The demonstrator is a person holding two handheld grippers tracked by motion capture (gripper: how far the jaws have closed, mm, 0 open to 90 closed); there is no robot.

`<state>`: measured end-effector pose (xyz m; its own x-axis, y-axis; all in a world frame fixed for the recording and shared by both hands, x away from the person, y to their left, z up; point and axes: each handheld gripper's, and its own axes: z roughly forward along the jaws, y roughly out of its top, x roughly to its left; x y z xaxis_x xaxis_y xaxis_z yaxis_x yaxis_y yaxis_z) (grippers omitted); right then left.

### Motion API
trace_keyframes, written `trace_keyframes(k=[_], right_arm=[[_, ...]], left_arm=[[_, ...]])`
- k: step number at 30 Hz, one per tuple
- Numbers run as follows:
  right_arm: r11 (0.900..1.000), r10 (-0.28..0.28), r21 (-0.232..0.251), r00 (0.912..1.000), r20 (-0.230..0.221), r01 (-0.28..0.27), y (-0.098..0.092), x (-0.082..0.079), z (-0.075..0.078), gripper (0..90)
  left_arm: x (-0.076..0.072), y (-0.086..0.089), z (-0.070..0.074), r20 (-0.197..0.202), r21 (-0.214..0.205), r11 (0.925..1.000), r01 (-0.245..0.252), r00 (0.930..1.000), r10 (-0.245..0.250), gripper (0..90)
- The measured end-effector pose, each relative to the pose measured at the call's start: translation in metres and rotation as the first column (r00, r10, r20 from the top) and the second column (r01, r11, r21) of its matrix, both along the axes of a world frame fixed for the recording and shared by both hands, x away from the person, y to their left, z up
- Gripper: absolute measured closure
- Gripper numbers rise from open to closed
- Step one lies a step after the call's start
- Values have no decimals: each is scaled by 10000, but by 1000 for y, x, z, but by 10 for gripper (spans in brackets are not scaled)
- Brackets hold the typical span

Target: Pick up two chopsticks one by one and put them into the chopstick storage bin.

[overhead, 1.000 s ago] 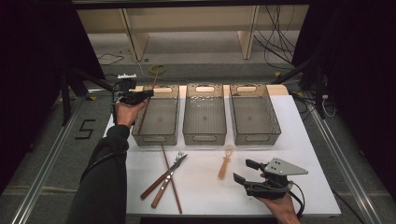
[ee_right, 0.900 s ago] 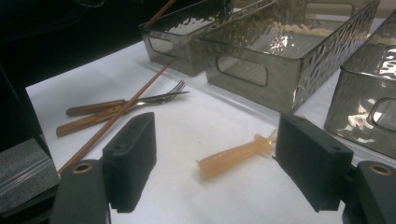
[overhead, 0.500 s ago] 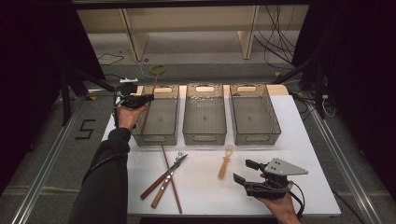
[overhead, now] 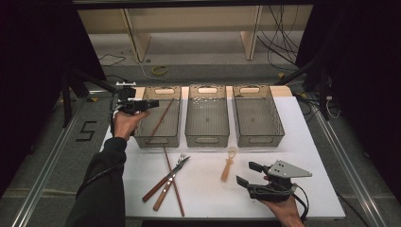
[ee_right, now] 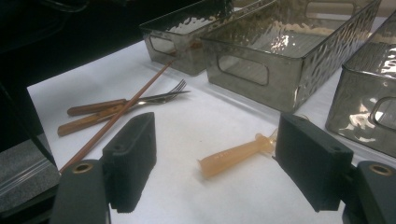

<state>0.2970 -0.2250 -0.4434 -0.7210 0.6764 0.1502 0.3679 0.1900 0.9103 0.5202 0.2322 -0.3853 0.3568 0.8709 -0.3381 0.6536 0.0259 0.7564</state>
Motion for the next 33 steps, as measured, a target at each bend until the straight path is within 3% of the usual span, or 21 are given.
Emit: trace_keyframes(k=[7, 15, 20, 24, 33], right_arm=[[10000, 13, -37, 10000, 4, -13, 1, 0, 0, 300], [10000, 2, -84, 10000, 39, -1, 2, -1, 1, 300], [9999, 16, -131, 10000, 51, -15, 3, -1, 1, 300], [9999, 28, -138, 10000, 95, -26, 3, -2, 1, 300], [9998, 7, -182, 9999, 109, -5, 3, -2, 1, 301]], left_arm=[[-45, 1, 7, -100, -333, 9988, 355, 9993, -359, 308], [-87, -4, -11, -502, -637, 9954, 709, 9960, -742, 282], [-99, -5, -23, -927, -539, 9968, 587, 9937, -635, 276], [-106, -6, -37, -1336, -904, 9946, 513, 9890, -632, 272], [-119, -15, -54, -1689, -836, 9956, 419, 9841, -556, 262]])
